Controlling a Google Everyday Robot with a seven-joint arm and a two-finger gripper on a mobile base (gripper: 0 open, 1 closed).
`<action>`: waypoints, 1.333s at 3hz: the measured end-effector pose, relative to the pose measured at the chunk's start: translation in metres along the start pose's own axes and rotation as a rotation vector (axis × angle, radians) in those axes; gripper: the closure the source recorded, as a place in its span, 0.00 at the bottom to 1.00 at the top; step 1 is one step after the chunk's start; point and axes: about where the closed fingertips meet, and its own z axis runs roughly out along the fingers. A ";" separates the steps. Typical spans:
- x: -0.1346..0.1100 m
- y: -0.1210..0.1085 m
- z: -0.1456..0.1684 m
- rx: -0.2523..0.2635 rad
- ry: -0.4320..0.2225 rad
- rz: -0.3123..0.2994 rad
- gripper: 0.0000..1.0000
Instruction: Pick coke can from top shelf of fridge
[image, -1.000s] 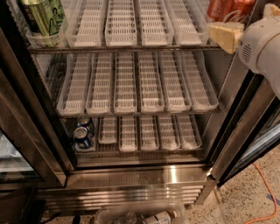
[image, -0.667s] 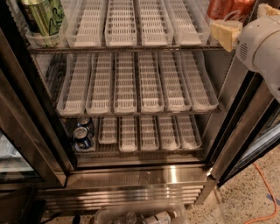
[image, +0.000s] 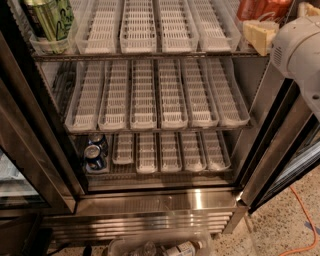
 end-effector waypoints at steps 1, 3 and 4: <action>0.000 -0.005 0.006 0.016 -0.004 0.022 0.30; 0.000 -0.007 0.016 0.023 -0.004 0.071 0.31; 0.005 -0.007 0.020 0.021 0.008 0.085 0.31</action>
Offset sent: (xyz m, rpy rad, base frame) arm 0.0201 -0.0105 0.0016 0.0803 -0.0151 -0.0234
